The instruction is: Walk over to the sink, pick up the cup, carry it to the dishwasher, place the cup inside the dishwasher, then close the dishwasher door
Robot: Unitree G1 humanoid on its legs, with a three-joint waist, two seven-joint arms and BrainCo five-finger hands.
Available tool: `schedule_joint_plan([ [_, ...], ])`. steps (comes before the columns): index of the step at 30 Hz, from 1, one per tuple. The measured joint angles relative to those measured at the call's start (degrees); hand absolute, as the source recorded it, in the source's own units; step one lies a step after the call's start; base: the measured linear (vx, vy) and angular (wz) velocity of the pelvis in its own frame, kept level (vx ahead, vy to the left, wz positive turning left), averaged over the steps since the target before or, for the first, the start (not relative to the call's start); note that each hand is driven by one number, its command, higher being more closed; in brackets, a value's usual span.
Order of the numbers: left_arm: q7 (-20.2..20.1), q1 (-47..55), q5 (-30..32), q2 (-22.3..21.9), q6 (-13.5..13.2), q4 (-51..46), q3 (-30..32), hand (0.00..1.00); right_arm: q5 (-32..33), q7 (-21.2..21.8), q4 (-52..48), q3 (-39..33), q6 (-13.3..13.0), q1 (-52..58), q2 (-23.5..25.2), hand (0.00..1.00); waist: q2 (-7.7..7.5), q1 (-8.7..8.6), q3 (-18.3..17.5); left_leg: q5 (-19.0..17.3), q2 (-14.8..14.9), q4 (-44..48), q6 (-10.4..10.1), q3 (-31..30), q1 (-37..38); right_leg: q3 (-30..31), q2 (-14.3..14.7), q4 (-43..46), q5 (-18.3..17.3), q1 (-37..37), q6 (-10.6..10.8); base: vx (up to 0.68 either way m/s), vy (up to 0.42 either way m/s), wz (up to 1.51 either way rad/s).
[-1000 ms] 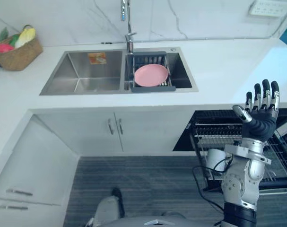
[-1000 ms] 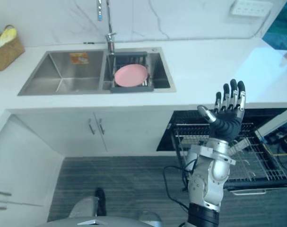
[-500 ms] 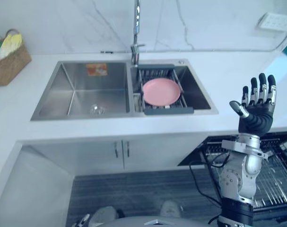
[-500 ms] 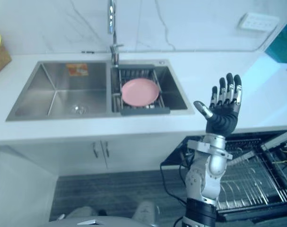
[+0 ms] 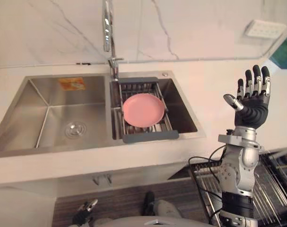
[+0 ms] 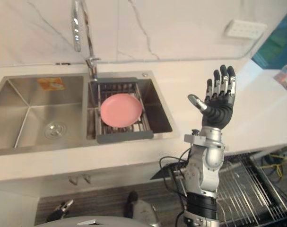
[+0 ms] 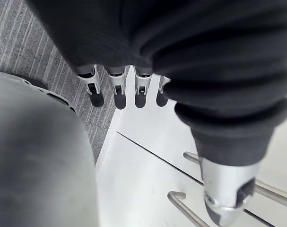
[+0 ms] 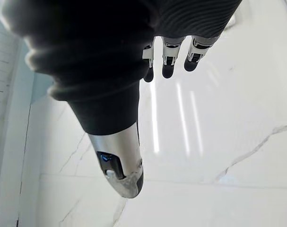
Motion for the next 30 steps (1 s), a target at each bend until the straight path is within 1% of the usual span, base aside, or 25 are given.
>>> schedule_joint_plan([
  [1, 0.0, 0.0, 0.4, 0.0, -0.3, 0.5, 0.1, 0.00, -0.2, 0.0, -0.1, 0.0, 0.5, -1.2, 0.0, 0.00, 0.10, 0.28, 0.0, -0.2, 0.0, -1.1, 0.2, 0.2, -0.1, 0.1, 0.7, -3.2, 1.9, 0.7, 0.0, -0.12, 0.006, -0.01],
  [2, 0.0, 0.0, 0.4, -0.1, -0.5, 0.9, 0.2, 0.00, -1.5, 0.1, -0.1, -0.1, 1.1, -2.0, -0.1, 0.00, 0.19, 0.32, 0.1, -0.8, 0.0, -2.4, -0.9, 0.4, -0.3, 0.1, 1.3, -6.4, 3.7, 1.1, 0.2, -0.13, 0.017, -0.07],
  [3, 0.0, 0.1, 0.4, 0.0, -0.8, 0.9, 0.5, 0.00, -2.1, 0.2, -0.1, 0.0, 1.7, -1.9, -0.1, 0.00, -0.12, 0.62, 0.2, -0.7, -0.2, -2.4, -0.8, 1.0, -0.6, 0.5, 1.3, -7.9, 4.7, 1.4, 0.3, -0.14, 0.037, -0.19],
  [4, 0.1, 0.4, 0.5, 0.2, -1.4, 1.5, 0.4, 0.00, -2.8, 1.2, -0.1, 0.0, 3.0, -1.9, -0.2, 0.00, -0.28, 0.93, 0.4, -0.9, -0.6, -2.3, -0.4, 1.4, -0.7, 1.4, 1.4, -9.5, 5.8, 1.7, 0.2, -0.13, 0.047, -0.21],
  [5, 0.2, 1.0, 0.5, 0.1, -1.8, 1.9, 0.4, 0.00, -3.3, 2.4, -0.1, -0.2, 4.1, -1.6, -0.2, 0.00, 0.01, 0.66, 0.6, -1.0, -0.7, -2.0, -0.4, 1.4, -0.7, 1.5, 1.3, -9.5, 5.8, 1.8, 0.2, -0.11, 0.049, -0.14],
  [6, 0.2, 1.4, 0.5, 0.1, -2.1, 1.9, 0.3, 0.00, -3.4, 2.9, -0.1, -0.2, 4.7, -1.4, -0.2, 0.00, 0.10, 0.44, 0.6, -1.0, -0.7, -2.0, -0.4, 1.4, -0.7, 1.5, 1.3, -9.5, 5.8, 1.8, 0.2, -0.07, 0.051, -0.01],
  [8, 0.7, 1.7, 0.7, 0.1, -2.5, 2.1, 0.2, 0.00, -4.8, 4.3, 0.0, -0.3, 6.6, 0.0, -0.9, 0.00, 0.13, 0.27, 0.8, -0.9, -0.7, -2.0, -0.5, 1.3, -0.9, 1.4, 1.3, -9.6, 5.8, 1.7, 0.2, -0.03, 0.039, 0.03],
  [10, 1.4, 1.7, 1.1, 0.1, -2.9, 2.0, 0.2, 0.00, -6.6, 4.6, 0.1, -0.3, 7.5, 0.2, -1.3, 0.00, 0.20, 0.37, 0.8, -0.9, -0.6, -2.0, -0.8, 1.2, -1.5, 1.3, 1.3, -9.9, 5.7, 1.1, 0.0, -0.02, 0.039, 0.03],
  [14, 1.6, 1.5, 1.7, 0.1, -3.2, 1.9, 0.2, 0.00, -7.8, 6.5, 0.8, -0.4, 7.5, 1.6, -1.4, 0.00, 0.50, 0.25, 1.0, -0.1, -0.5, -3.0, -1.6, 0.0, -1.9, 0.2, 1.2, -9.8, 5.5, 0.9, 0.1, 0.01, 0.051, 0.12],
  [15, 3.9, 1.2, 5.0, 0.3, -4.5, 1.6, 0.2, 0.00, -7.8, 8.9, 2.9, -0.2, 7.5, 1.8, -1.4, 0.00, 1.17, 0.38, 0.9, 0.8, -1.5, -5.6, -1.5, -0.2, -0.7, -1.6, -0.4, -9.9, 5.0, 1.8, 1.0, 0.01, 0.015, 0.06],
  [20, 3.9, 1.2, 5.0, 0.3, -4.5, 1.6, 0.2, 0.00, -7.8, 8.9, 2.9, -0.2, 7.5, 1.8, -1.4, 0.00, 1.27, 0.44, 1.0, 0.8, -1.5, -5.6, -1.5, -0.3, -0.7, -1.7, -0.4, -9.9, 4.9, 1.8, 1.1, 0.00, 0.000, 0.00],
  [25, 3.8, 1.3, 4.9, 0.1, -4.5, 1.6, 0.2, 0.00, -8.4, 9.0, 2.9, -0.2, 7.5, 1.8, -1.5, 0.00, 1.29, 1.03, 1.0, 1.8, -2.1, -5.6, -1.3, -0.6, -1.0, -2.3, -1.0, -9.9, 5.2, 1.8, 1.0, 0.00, 0.000, 0.06],
  [26, 3.8, 1.3, 4.9, 0.1, -4.5, 1.6, 0.2, 0.00, -9.2, 9.1, 2.8, -0.2, 7.5, 1.8, -1.9, 0.00, 1.27, 1.28, 1.0, 2.0, -2.3, -5.7, -1.3, -0.7, -1.1, -2.6, -1.2, -9.9, 5.2, 1.8, 1.0, -0.02, 0.004, 0.14],
  [28, 3.8, 1.4, 4.8, 0.1, -4.5, 1.6, 0.2, 0.00, -13.3, 8.7, 2.3, -0.2, 7.5, 1.6, -3.3, 0.00, 1.23, 1.54, 1.0, 2.2, -2.5, -5.7, -1.1, -1.4, -1.5, -3.1, -1.6, -9.9, 5.2, 1.8, 0.9, -0.05, 0.008, 0.15],
  [30, 3.7, 1.8, 4.7, 0.1, -4.5, 1.6, 0.2, 0.00, -22.1, 7.7, 1.5, 0.0, 7.5, -0.2, -5.9, 0.00, 1.02, 1.70, 1.1, 2.4, -2.7, -5.7, -0.9, -1.5, -1.8, -3.1, -1.9, -9.9, 5.0, 1.6, 1.0, -0.07, 0.007, 0.06],
])
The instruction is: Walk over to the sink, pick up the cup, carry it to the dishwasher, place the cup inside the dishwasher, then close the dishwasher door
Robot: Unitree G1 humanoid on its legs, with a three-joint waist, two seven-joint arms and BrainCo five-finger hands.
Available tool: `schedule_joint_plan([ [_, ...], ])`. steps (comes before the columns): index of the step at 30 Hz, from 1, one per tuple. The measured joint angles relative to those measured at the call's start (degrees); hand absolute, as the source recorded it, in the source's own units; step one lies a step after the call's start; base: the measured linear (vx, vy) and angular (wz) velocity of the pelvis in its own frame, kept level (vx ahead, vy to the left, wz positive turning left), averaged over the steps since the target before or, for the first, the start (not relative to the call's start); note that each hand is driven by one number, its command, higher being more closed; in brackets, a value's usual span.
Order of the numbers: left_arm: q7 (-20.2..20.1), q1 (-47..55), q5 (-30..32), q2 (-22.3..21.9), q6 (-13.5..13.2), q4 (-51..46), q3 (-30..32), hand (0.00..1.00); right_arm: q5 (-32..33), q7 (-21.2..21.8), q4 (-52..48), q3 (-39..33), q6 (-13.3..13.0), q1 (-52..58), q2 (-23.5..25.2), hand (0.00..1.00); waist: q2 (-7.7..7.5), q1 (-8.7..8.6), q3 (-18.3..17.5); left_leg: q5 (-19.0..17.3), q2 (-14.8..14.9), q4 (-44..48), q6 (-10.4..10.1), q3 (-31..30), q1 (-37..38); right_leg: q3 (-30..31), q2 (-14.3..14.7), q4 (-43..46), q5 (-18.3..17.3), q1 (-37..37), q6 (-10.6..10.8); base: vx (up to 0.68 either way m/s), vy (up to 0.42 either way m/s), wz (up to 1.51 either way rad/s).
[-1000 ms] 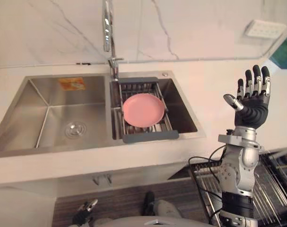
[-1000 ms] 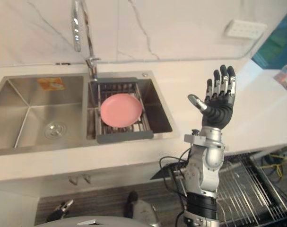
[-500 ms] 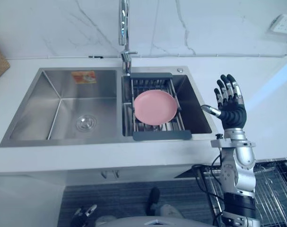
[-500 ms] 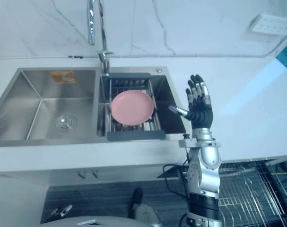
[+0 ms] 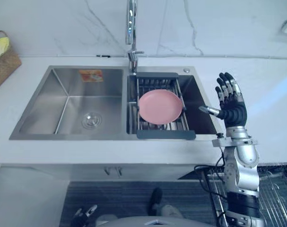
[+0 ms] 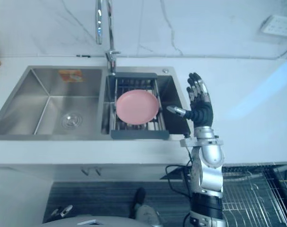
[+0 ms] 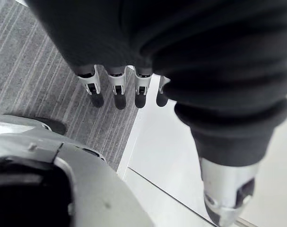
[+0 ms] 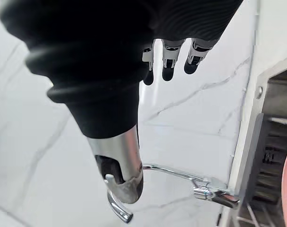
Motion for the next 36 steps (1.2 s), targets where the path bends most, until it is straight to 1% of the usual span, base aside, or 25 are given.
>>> schedule_joint_plan([
  [1, 0.0, 0.1, 0.0, 0.1, 0.0, 0.0, 0.0, 0.00, -2.6, -0.3, -0.4, 0.0, 0.0, -0.6, -0.7, 0.00, -0.10, -0.02, 0.1, 0.0, 0.0, 0.0, 0.0, 0.0, -0.1, 0.1, 0.0, 0.0, 0.0, 0.0, 0.0, -0.08, 0.001, -0.04],
  [2, -0.1, 0.3, -0.1, 0.2, 0.0, 0.0, 0.1, 0.00, -8.0, -1.1, -2.1, 0.0, 0.0, -1.3, -2.1, 0.00, -0.30, 0.01, 0.2, -0.1, 0.0, 0.1, 0.1, 0.2, -0.1, 0.2, 0.0, 0.0, 0.0, 0.0, -0.1, -0.09, -0.002, -0.07],
  [3, -0.1, 0.4, -0.1, 0.4, 0.1, 0.0, 0.1, 0.00, -11.7, -1.2, -3.4, 0.3, -0.1, -2.4, -3.5, 0.00, -0.62, -0.13, 0.3, -0.1, 0.0, 0.1, 0.1, 0.4, -0.1, 0.4, 0.1, 0.0, 0.1, 0.0, -0.1, -0.07, -0.003, -0.09],
  [4, -0.2, 0.4, -0.1, 0.5, 0.2, 0.0, 0.1, 0.00, -13.4, -1.1, -4.0, 0.6, -0.1, -2.9, -4.2, 0.00, -0.82, -0.22, 0.4, -0.1, 0.1, 0.1, 0.1, 0.6, 0.0, 0.6, 0.1, 0.0, 0.2, -0.1, -0.2, -0.06, -0.002, -0.12],
  [5, -0.4, 0.3, -0.1, 0.9, 0.5, 0.0, 0.1, 0.00, -16.6, -0.7, -4.7, 1.2, -0.1, -4.2, -5.6, 0.00, -1.28, -0.30, 0.4, -0.1, 0.1, 0.1, 0.1, 1.0, -0.1, 0.9, 0.2, 0.0, 0.3, -0.3, -0.4, -0.05, 0.002, -0.16],
  [6, -0.5, -0.1, -0.1, 1.2, 0.7, 0.0, 0.1, 0.00, -19.1, 0.3, -5.2, 1.5, 0.0, -5.4, -6.8, 0.00, -1.63, -0.26, 0.6, -0.1, 0.1, 0.2, 0.1, 1.4, -0.1, 1.3, 0.3, 0.0, 0.6, -0.5, -0.5, -0.06, 0.004, -0.15],
  [8, -0.5, -0.3, -0.1, 1.2, 1.0, 0.0, 0.1, 0.00, -21.7, 1.7, -6.1, 2.6, 0.3, -6.2, -8.2, 0.00, -1.77, -0.39, 0.7, -0.1, 0.1, 0.2, 0.1, 1.4, -0.2, 1.4, 0.3, 0.0, 0.9, -0.6, -0.2, -0.03, 0.025, -0.06],
  [9, -0.9, -0.7, 0.1, 1.2, 1.5, 0.1, 0.1, 0.00, -24.8, 3.9, -6.1, 4.4, 0.5, -7.3, -9.6, 0.00, -1.79, -0.65, 0.7, -0.1, 0.1, 0.2, 0.1, 1.5, -0.2, 1.5, 0.4, 0.0, 1.3, -0.5, -0.7, -0.01, 0.041, -0.01],
  [10, -1.1, -0.8, 0.1, 1.2, 1.6, 0.1, 0.1, 0.00, -26.0, 4.6, -6.1, 5.3, 0.6, -7.6, -10.1, 0.00, -1.79, -0.68, 0.7, -0.1, 0.1, 0.2, 0.1, 1.5, -0.2, 1.5, 0.4, 0.1, 1.3, -0.5, -0.7, 0.00, 0.053, 0.00],
  [14, -1.1, -1.0, 0.2, 1.2, 2.0, 0.2, 0.1, 0.00, -34.7, 9.2, -6.1, 9.9, 0.6, -8.0, -11.7, 0.00, -1.83, -0.34, 0.6, 0.0, 0.1, 0.2, 0.1, 1.5, -0.1, 1.5, 0.4, 0.4, 1.7, -0.4, -0.6, 0.01, 0.060, 0.01],
  [16, -1.1, -1.0, 0.2, 1.2, 2.1, 0.2, 0.1, 0.00, -38.7, 11.4, -5.9, 11.6, -0.2, -8.9, -12.1, 0.00, -1.94, -0.16, 0.6, 0.0, 0.1, 0.2, 0.1, 1.5, 0.0, 1.5, 0.3, 0.4, 1.7, -0.3, -0.6, 0.00, 0.064, 0.00],
  [17, -1.1, -1.0, 0.2, 1.2, 2.2, 0.2, 0.1, 0.00, -39.4, 12.1, -5.9, 12.4, -0.4, -9.4, -12.4, 0.00, -1.98, -0.17, 0.6, 0.0, 0.1, 0.2, 0.1, 1.5, 0.0, 1.5, 0.3, 0.4, 1.7, -0.3, -0.6, -0.01, 0.049, 0.00],
  [20, -1.1, -1.0, 0.2, 1.2, 3.0, 0.1, 0.1, 0.00, -44.1, 14.9, -5.3, 15.5, -2.4, -11.7, -13.7, 0.00, -2.38, -0.06, 0.4, 0.0, 0.1, 0.2, 0.1, 1.5, 0.0, 1.5, 0.3, 0.4, 1.7, -0.2, -0.6, -0.02, 0.038, 0.00],
  [22, -1.1, -1.1, 0.3, 1.4, 3.3, 0.1, 0.2, 0.00, -45.5, 15.8, -3.5, 17.3, -3.0, -12.7, -13.7, 0.00, -2.78, 0.09, 0.1, 0.0, 0.1, 0.3, 0.1, 1.4, 0.1, 1.5, 0.3, 0.3, 1.7, -0.1, -0.6, -0.03, 0.036, 0.01],
  [23, -1.1, -1.1, 0.8, 1.5, 3.4, 0.1, 0.1, 0.00, -47.0, 16.6, -2.2, 18.5, -2.8, -13.1, -13.8, 0.00, -2.98, 0.24, 0.0, 0.0, 0.1, 0.4, 0.1, 1.3, 0.2, 1.5, 0.3, 0.2, 1.7, 0.1, -0.6, -0.02, 0.026, 0.04],
  [27, -1.1, -1.1, 1.3, 2.1, 4.2, 0.1, 0.1, 0.00, -50.5, 16.7, 1.3, 20.7, -2.2, -13.9, -13.9, 0.00, -3.52, 0.95, -0.3, -0.1, 0.2, 0.7, 0.2, 1.2, 0.1, 1.4, 0.3, 0.0, 1.7, 0.3, -0.6, -0.03, 0.027, 0.01],
  [29, -1.1, -1.1, 1.4, 2.2, 4.3, 0.1, 0.1, 0.00, -52.6, 16.5, 2.2, 21.2, -2.4, -13.9, -13.9, 0.00, -3.52, 1.20, -0.3, -0.1, 0.2, 0.7, 0.2, 1.1, 0.1, 1.4, 0.3, 0.0, 1.7, 0.3, -0.6, 0.00, 0.000, 0.00],
  [31, -1.1, -1.1, 1.4, 2.3, 4.4, -0.1, 0.0, 0.00, -55.1, 16.3, 5.0, 21.5, -2.2, -13.9, -13.9, 0.00, -3.53, 1.39, -0.3, -0.1, 0.3, 0.7, 0.1, 0.9, 0.0, 1.2, 0.3, 0.1, 1.6, 0.3, -0.6, -0.01, 0.034, 0.04],
  [34, -1.0, -1.1, 1.4, 2.3, 4.5, -0.1, 0.0, 0.00, -56.7, 16.2, 7.8, 22.4, -1.3, -13.9, -14.0, 0.00, -3.52, 1.37, -0.3, 0.0, 0.4, 0.6, 0.0, 0.7, 0.0, 1.0, 0.3, 0.2, 1.5, 0.3, -0.6, 0.00, 0.028, 0.05],
  [36, -1.0, -1.2, 1.4, 2.4, 4.5, -0.3, 0.0, 0.00, -57.9, 16.2, 9.1, 23.4, -1.2, -13.7, -14.0, 0.00, -3.53, 1.33, -0.3, 0.1, 0.4, 0.3, -0.2, 0.4, 0.0, 0.8, 0.4, 0.2, 1.3, 0.3, -0.6, 0.00, 0.004, 0.07],
])
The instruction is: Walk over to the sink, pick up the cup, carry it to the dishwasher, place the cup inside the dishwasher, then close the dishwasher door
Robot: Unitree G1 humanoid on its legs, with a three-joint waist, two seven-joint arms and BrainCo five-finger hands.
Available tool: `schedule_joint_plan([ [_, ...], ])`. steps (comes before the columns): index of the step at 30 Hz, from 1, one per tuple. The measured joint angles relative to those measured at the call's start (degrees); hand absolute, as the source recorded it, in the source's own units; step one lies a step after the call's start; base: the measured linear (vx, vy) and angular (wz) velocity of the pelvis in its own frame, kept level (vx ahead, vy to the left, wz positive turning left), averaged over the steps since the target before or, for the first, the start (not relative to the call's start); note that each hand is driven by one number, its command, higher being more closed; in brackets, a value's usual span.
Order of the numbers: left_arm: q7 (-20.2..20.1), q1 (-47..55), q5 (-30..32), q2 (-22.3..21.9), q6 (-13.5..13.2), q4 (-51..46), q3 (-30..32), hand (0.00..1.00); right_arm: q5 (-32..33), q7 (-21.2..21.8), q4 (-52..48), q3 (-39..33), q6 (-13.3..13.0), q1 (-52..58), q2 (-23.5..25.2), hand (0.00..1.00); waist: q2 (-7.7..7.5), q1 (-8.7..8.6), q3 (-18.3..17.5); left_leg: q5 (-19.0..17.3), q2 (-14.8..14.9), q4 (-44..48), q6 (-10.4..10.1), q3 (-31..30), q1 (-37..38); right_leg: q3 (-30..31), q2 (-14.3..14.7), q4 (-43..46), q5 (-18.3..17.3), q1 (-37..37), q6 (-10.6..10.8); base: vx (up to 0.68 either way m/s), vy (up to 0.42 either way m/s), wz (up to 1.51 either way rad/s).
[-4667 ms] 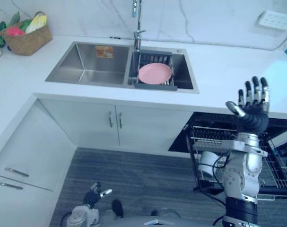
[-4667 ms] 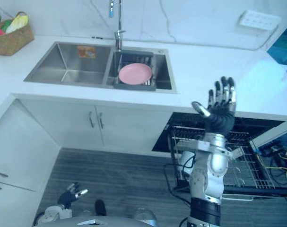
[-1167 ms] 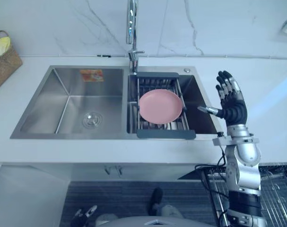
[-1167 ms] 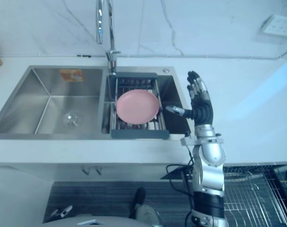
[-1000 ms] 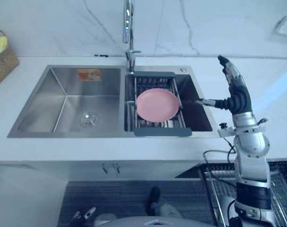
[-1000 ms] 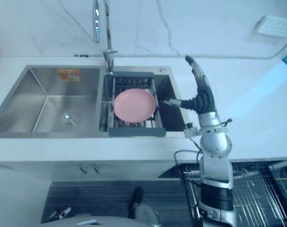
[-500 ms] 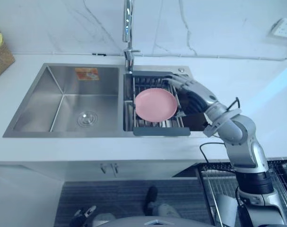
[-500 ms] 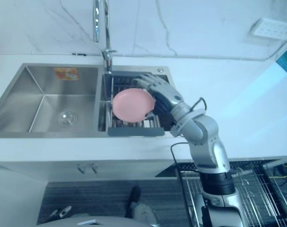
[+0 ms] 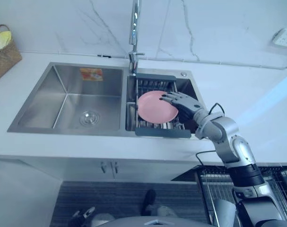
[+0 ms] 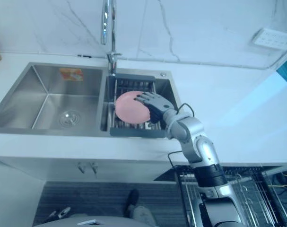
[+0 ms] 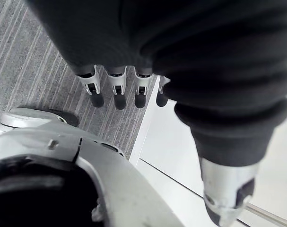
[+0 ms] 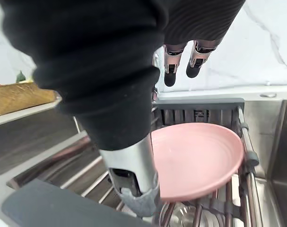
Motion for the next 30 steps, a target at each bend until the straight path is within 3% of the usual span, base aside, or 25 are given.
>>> schedule_joint_plan([
  [3, 0.0, 0.0, 0.0, 0.1, 0.0, -1.0, 0.0, 0.00, -0.9, -0.4, 2.5, 0.1, 0.2, 0.2, 0.0, 0.00, -0.01, 0.17, 0.0, 0.2, 0.1, -0.4, -0.1, -0.5, 0.0, -0.5, 0.0, 0.1, -0.2, 0.1, 0.1, 0.01, 0.039, 0.08],
  [22, 1.1, 0.1, 1.1, 1.1, 0.9, -2.2, -0.2, 0.00, -7.1, -12.5, 14.4, 0.3, 1.3, 0.0, 0.3, 0.00, -0.99, 1.12, -0.6, 0.9, 0.2, -1.5, -0.4, -1.9, 0.5, -1.9, -0.2, -0.2, -0.7, 0.9, 0.2, -0.01, 0.036, 0.04],
  [27, 1.2, 0.1, 1.1, 1.1, 1.0, -2.3, -0.2, 0.00, -7.7, -13.4, 16.7, 0.3, 2.0, -0.1, 0.5, 0.00, -0.95, 1.54, -0.6, 0.9, 0.2, -1.6, -0.4, -2.0, 0.4, -2.1, -0.2, -0.2, -0.8, 0.9, 0.2, -0.01, 0.029, 0.01],
  [30, 1.2, 0.2, 1.1, 1.1, 1.0, -2.8, -0.2, 0.00, -7.7, -13.4, 16.7, 0.3, 1.2, -0.1, 0.7, 0.00, -0.92, 1.62, -0.6, 0.9, 0.2, -1.6, -0.4, -2.1, 0.4, -2.2, -0.2, -0.2, -0.8, 0.9, 0.2, -0.01, 0.043, 0.02],
])
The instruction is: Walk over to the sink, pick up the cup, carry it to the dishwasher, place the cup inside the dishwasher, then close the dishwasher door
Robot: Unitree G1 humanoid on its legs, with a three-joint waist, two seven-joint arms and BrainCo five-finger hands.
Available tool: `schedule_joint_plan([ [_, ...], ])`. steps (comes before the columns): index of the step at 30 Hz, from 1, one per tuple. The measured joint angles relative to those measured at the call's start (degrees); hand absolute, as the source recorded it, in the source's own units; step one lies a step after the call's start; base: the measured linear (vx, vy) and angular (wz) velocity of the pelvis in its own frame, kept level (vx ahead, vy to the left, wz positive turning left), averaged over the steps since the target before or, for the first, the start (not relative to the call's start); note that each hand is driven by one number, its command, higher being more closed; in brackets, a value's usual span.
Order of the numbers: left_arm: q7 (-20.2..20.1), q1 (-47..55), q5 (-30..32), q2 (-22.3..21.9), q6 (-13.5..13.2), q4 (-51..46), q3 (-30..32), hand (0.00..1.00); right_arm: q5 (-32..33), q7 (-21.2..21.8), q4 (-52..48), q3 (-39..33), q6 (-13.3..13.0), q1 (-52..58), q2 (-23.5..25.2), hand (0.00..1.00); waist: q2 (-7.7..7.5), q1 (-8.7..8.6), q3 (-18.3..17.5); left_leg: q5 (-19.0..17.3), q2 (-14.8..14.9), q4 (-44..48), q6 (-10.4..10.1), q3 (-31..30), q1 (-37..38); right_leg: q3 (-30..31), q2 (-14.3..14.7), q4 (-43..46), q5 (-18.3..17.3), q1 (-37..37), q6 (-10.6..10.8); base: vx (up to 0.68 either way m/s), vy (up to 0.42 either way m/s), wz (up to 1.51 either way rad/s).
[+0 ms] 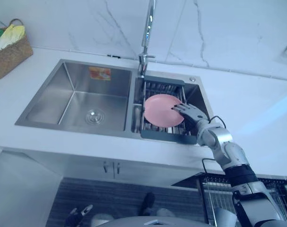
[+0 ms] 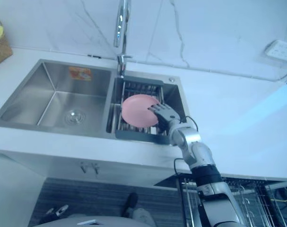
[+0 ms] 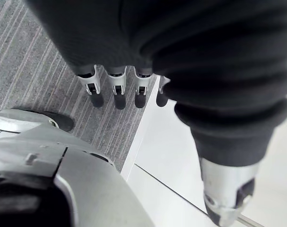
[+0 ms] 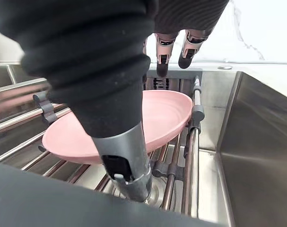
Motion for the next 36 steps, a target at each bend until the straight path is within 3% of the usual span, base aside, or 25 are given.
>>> schedule_joint_plan([
  [19, 1.2, 0.5, -0.1, 0.0, -1.0, -1.5, -0.1, 0.00, -4.5, -6.8, 6.7, 4.2, -2.2, -0.5, 0.3, 0.00, 0.27, 0.51, 0.1, 0.6, 0.1, -0.8, -0.1, -1.4, -0.3, -1.2, -0.1, 0.0, -0.4, 0.1, 0.1, -0.01, 0.036, 0.04],
  [20, 1.2, 0.5, -0.1, 0.0, -1.1, -1.5, -0.1, 0.00, -4.5, -6.8, 6.9, 4.3, -2.3, -0.5, 0.3, 1.00, 0.32, 0.56, 0.1, 0.6, 0.1, -0.8, -0.1, -1.5, -0.4, -1.4, -0.1, 0.0, -0.4, 0.1, 0.1, 0.00, 0.027, 0.06],
  [36, 1.3, 0.4, -0.1, 0.1, -1.3, -1.5, -1.6, 0.00, -10.6, -13.5, 10.5, 6.5, -1.7, -2.4, 0.4, 1.00, 0.52, 1.46, 0.2, 0.7, 0.3, -0.9, -0.3, -1.9, -0.5, -1.9, -0.1, 0.0, -0.6, 0.2, 0.1, -0.01, 0.037, 0.01],
])
